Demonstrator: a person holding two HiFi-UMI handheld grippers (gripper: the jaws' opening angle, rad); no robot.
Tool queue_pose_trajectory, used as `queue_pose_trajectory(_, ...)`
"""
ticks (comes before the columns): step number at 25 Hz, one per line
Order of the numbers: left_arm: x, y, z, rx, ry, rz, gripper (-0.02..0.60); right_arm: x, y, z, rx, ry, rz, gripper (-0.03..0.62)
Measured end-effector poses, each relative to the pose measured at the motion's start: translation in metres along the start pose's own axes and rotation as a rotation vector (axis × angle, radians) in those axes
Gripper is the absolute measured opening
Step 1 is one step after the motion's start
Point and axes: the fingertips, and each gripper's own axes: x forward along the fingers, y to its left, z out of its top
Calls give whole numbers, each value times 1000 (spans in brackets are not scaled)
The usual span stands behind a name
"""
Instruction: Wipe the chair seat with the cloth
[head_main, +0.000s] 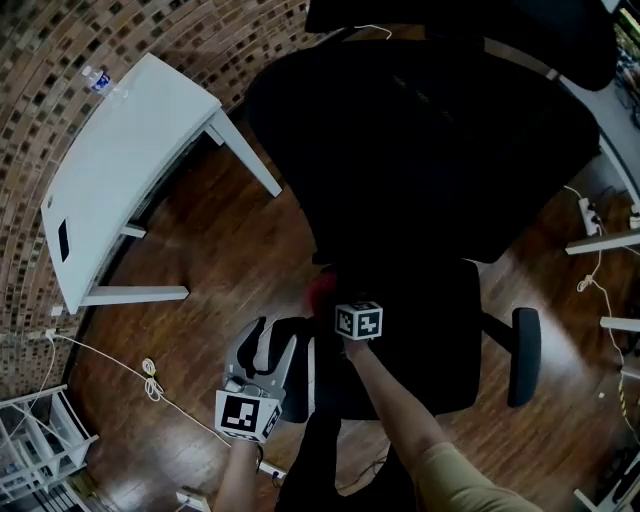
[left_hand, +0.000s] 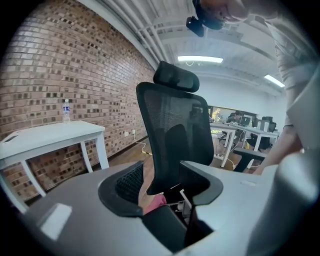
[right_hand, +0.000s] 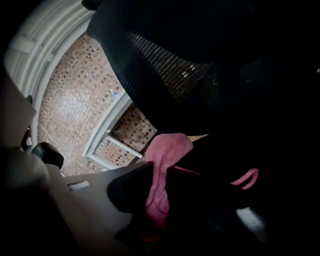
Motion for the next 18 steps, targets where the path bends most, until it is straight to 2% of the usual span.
queue_pose_trajectory(2,8,2,-5,0,8,14,209,-4,-10,7,-36,10,57,80)
queue_pose_trajectory(4,16,2,-11,-24,12,26,209,-16,-33,17,-92,49,43,80)
queue_pose_trajectory(7,21,-4,-23,-55,35,27,209,-59,-97,27,-132,72,-131,80)
queue_pose_trajectory(12,32,-38,-17,-95,28,-2,209,-176,-225,52,-325,184,-514,80)
queue_pose_trajectory(14,33,-45,-19,-112,23,-5,209,-221,-260,67,-341,209,-647,80)
queue_pose_trajectory(18,44,-51,-26,-106,15,-15,210,-270,-295,92,-321,283,-803,80)
